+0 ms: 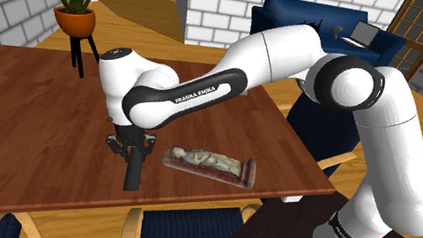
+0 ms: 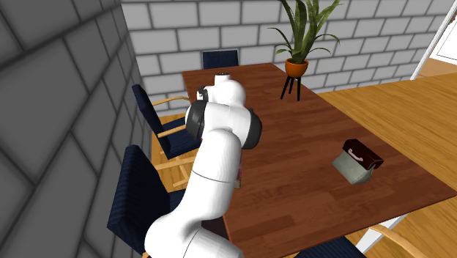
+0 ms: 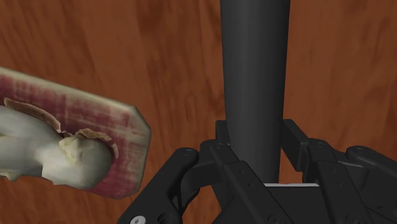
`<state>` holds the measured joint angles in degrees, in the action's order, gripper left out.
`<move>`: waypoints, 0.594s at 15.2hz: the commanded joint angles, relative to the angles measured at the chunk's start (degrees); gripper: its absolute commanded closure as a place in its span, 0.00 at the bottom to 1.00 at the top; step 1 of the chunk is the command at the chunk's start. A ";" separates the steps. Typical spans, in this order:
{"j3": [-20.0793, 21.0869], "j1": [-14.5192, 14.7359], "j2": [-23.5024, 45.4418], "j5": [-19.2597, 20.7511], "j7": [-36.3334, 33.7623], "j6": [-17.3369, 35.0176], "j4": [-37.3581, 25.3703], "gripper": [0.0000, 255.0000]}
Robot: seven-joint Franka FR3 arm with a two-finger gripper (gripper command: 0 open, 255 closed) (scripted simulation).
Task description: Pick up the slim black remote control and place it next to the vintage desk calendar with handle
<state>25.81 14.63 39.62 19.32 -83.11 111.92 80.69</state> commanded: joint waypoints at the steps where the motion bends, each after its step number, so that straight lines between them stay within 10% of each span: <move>1: -0.06 0.09 0.27 0.02 -0.02 -0.21 -0.23 1.00; 9: 0.64 0.03 -1.95 -1.05 0.77 -4.92 -2.92 1.00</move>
<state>26.35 14.75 38.06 18.42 -82.45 107.45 77.83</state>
